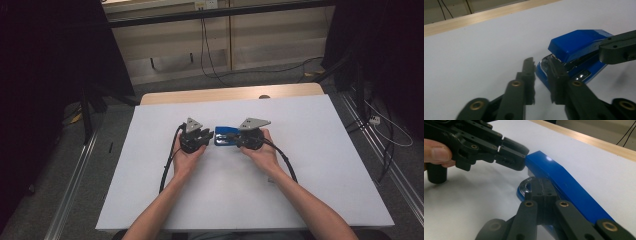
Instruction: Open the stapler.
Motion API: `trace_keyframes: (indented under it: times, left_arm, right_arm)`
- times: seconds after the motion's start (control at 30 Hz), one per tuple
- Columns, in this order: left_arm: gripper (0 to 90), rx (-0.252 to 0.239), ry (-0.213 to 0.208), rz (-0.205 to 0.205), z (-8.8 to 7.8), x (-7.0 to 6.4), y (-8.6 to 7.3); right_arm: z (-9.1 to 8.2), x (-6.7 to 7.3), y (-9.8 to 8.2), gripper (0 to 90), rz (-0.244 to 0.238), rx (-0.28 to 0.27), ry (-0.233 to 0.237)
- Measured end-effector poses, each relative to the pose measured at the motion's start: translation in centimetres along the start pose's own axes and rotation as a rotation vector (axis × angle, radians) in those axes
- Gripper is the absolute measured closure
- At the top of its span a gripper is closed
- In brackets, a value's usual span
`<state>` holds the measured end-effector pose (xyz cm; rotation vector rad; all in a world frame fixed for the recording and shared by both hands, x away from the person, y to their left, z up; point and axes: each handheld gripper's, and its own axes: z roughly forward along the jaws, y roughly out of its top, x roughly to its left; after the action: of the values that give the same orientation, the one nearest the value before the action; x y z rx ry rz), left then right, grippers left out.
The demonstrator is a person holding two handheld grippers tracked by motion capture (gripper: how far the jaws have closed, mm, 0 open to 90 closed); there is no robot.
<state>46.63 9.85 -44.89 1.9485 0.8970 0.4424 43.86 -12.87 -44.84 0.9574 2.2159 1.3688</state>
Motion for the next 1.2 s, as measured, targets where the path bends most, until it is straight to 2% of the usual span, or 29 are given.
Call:
trace_keyframes:
  times: [0.1,0.23,0.43,0.57,0.7,0.9,1.1,1.2]
  left_arm:
    - [90.0,-0.002,-0.018,-0.023,0.0,0.1,0.0]
    - [90.0,0.036,-0.018,-0.036,0.2,0.2,-0.2]
    - [90.0,0.034,-0.025,-0.048,0.4,0.3,-0.2]
    - [90.0,0.037,-0.032,-0.04,0.5,0.2,-0.2]
    - [90.0,0.039,-0.031,-0.013,0.6,-0.2,0.0]
    - [90.0,0.044,-0.035,-0.007,0.8,-0.3,0.0]
    - [90.0,0.048,-0.042,-0.002,0.9,-0.4,0.4]
    - [90.0,0.056,-0.035,0.021,0.9,-0.4,0.5]
  right_arm:
    - [0.3,-0.1,-0.1,90.0,0.001,0.018,-0.004]
    - [0.9,-0.2,-0.3,90.0,0.007,0.038,0.001]
    - [1.4,0.1,-0.1,90.0,-0.006,0.059,0.011]
    - [1.4,0.1,-0.2,90.0,-0.003,0.079,0.001]
    - [1.3,-0.1,-0.3,90.0,-0.007,0.106,-0.012]
    - [1.5,0.1,-0.3,90.0,-0.02,0.138,-0.038]
    - [1.6,0.1,-0.3,90.0,-0.019,0.147,-0.043]
    - [1.6,0.1,-0.3,90.0,-0.018,0.147,-0.042]
